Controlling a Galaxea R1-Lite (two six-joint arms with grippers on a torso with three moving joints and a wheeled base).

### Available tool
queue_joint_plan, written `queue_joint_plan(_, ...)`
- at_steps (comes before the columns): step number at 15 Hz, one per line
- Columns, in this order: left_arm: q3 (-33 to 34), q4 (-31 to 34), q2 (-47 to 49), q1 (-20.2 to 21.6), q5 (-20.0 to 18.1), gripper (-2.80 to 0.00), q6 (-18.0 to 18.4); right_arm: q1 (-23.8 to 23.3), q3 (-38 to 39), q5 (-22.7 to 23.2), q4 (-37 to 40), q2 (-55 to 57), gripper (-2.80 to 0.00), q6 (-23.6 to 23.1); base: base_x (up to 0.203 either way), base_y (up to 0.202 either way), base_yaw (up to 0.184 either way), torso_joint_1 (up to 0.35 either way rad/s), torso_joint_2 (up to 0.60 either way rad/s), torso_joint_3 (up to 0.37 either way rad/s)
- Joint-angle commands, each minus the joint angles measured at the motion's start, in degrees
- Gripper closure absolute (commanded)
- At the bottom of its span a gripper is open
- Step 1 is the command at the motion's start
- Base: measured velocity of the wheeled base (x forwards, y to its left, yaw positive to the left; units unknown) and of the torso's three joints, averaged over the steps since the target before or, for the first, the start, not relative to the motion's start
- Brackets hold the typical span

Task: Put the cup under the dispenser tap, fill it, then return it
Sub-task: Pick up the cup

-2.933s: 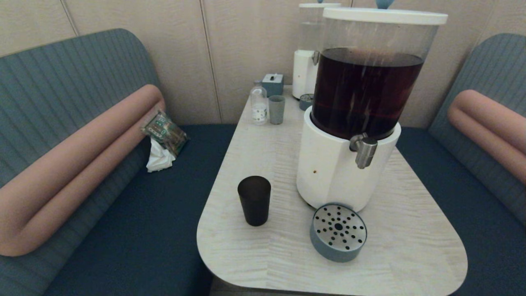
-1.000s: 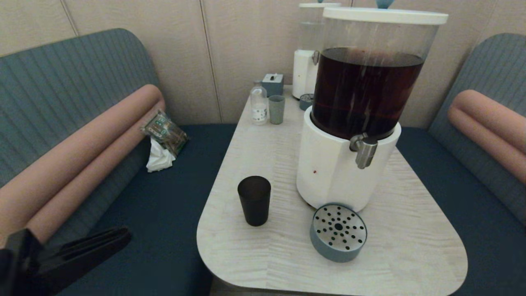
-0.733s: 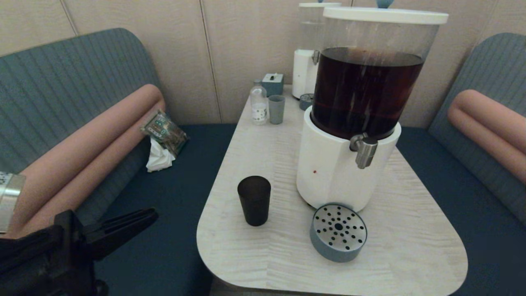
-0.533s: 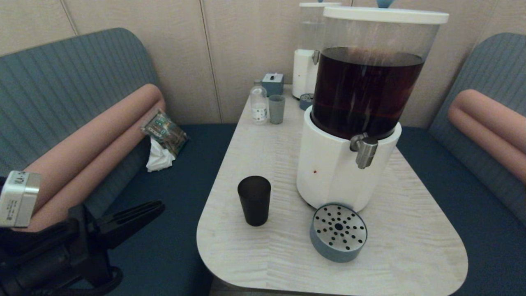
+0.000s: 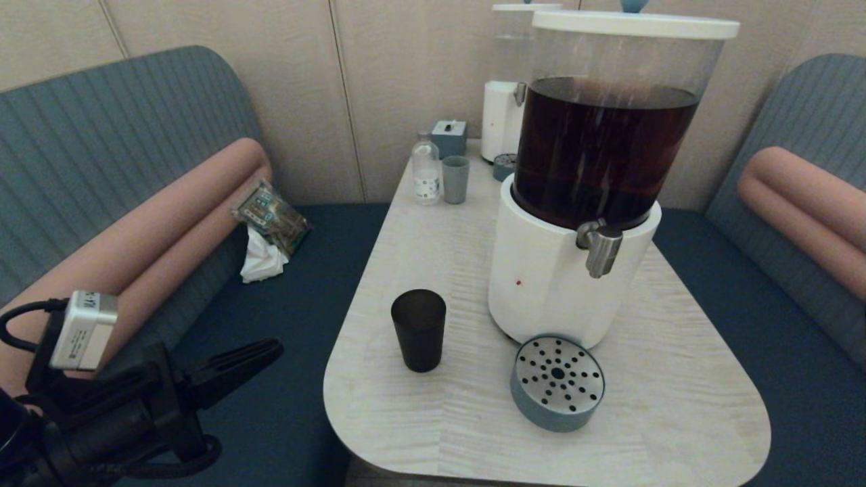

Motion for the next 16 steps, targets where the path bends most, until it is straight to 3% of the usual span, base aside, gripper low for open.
queue_joint_plan(1,-0.7,-0.5,0.6,0.0,-0.2,0.0,0.1,0.0,0.0,0.0,0.1,0.1,0.0,0.1,0.0,0.0,0.0,0.0,0.0,0.0)
queue_joint_plan(8,2.1,-0.5,5.3,0.0,-0.1,0.0,0.0,0.0,0.0,0.0,0.1,0.1,0.0,0.0,0.0,0.0,0.0,0.0,0.0,0.0)
queue_joint_plan(12,0.4,-0.5,6.4,0.0,0.3,0.0,0.9,0.0,0.0,0.0,0.1,0.1,0.0,0.0,0.0,0.0,0.0,0.0,0.0,0.0)
queue_joint_plan(13,-0.1,-0.5,7.1,0.0,0.3,-2.8,1.1,0.0,0.0,0.0,0.1,0.1,0.0,0.0,0.0,0.0,0.0,0.0,0.0,0.0)
queue_joint_plan(16,-1.4,-0.5,9.2,0.0,0.0,-2.8,0.6,0.0,0.0,0.0,0.1,0.1,0.0,0.1,0.0,0.0,0.0,0.0,0.0,0.0)
